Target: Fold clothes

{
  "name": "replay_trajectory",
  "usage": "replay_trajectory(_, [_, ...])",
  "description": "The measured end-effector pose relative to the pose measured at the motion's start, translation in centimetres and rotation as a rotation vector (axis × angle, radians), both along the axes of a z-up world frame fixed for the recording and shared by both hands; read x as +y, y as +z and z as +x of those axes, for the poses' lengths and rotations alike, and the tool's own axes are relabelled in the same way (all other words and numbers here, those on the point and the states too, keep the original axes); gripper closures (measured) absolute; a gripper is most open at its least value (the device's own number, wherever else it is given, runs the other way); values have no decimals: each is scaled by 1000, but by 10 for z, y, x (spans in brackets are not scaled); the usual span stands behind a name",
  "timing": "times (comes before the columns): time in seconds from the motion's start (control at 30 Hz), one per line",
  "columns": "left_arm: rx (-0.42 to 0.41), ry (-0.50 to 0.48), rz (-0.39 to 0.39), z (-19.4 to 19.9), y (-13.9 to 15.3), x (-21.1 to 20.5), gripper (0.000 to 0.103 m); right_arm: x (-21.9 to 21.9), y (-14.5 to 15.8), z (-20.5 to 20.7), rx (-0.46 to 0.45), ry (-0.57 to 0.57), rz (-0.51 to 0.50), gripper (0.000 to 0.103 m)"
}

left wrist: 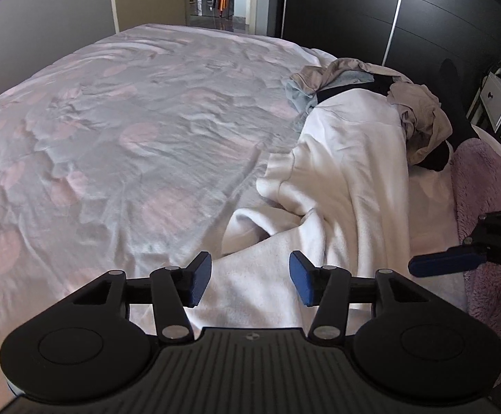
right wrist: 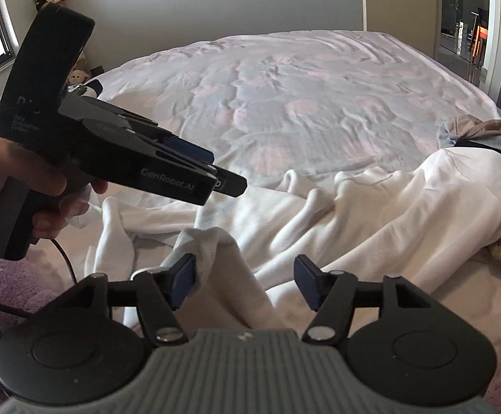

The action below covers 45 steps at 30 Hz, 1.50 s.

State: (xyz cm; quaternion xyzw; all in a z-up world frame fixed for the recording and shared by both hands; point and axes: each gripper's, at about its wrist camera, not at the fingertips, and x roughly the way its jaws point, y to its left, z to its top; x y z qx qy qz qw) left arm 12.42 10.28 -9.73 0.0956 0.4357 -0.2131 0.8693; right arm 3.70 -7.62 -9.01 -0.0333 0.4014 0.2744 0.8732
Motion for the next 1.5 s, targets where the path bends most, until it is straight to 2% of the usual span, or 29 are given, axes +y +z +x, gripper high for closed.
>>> replay_trajectory(0.13, [40,-40,25,16,-18,-14,53,-18,-4,20,20,-16,-20,30])
replay_trajectory(0.27, [119,-46,12,33,-41,-20,54,-34,-7,37,43,-24,-33,30])
replay_trajectory(0.33, [148,-60,-23,37,-48,-20,67,-41,-8,48,51,-24,-45,29])
replay_trajectory(0.37, [161,-69,-45,39,-50,-19,82,-44,-9,53,52,-24,-55,29])
replay_trajectory(0.4, [172,-75,-65,40,-51,-19,91,-48,-8,59,46,-24,-70,29])
replay_trajectory(0.5, [167,-51,-67,44,-51,-14,98,-62,-4,83,16,-32,-123,29])
replay_trajectory(0.63, [183,45,-105,51,-47,6,100,-79,-3,136,-49,-67,-215,29])
replay_trajectory(0.8, [191,171,-190,49,-40,39,100,-89,-16,221,-109,-65,-329,29])
replay_trajectory(0.97, [178,240,-208,46,-32,62,100,-83,-43,280,-48,-30,-366,32])
replay_trajectory(1.0, [176,251,-211,45,-31,66,100,-82,-47,286,-31,-30,-366,34])
replay_trajectory(1.03, [175,262,-214,44,-29,70,100,-80,-50,286,-25,-34,-372,51])
replay_trajectory(1.07, [173,274,-218,43,-28,74,100,-79,-52,285,-21,-38,-379,73])
replay_trajectory(1.13, [168,298,-235,39,-26,83,100,-75,-56,284,-13,-47,-392,78])
replay_trajectory(1.17, [162,311,-242,36,-23,88,100,-76,-53,280,-25,-54,-391,87])
replay_trajectory(1.33, [109,386,-287,21,-4,116,101,-83,-22,253,-119,-107,-390,90])
replay_trajectory(1.5, [-12,463,-301,-1,37,142,101,-86,37,222,-272,-175,-393,91])
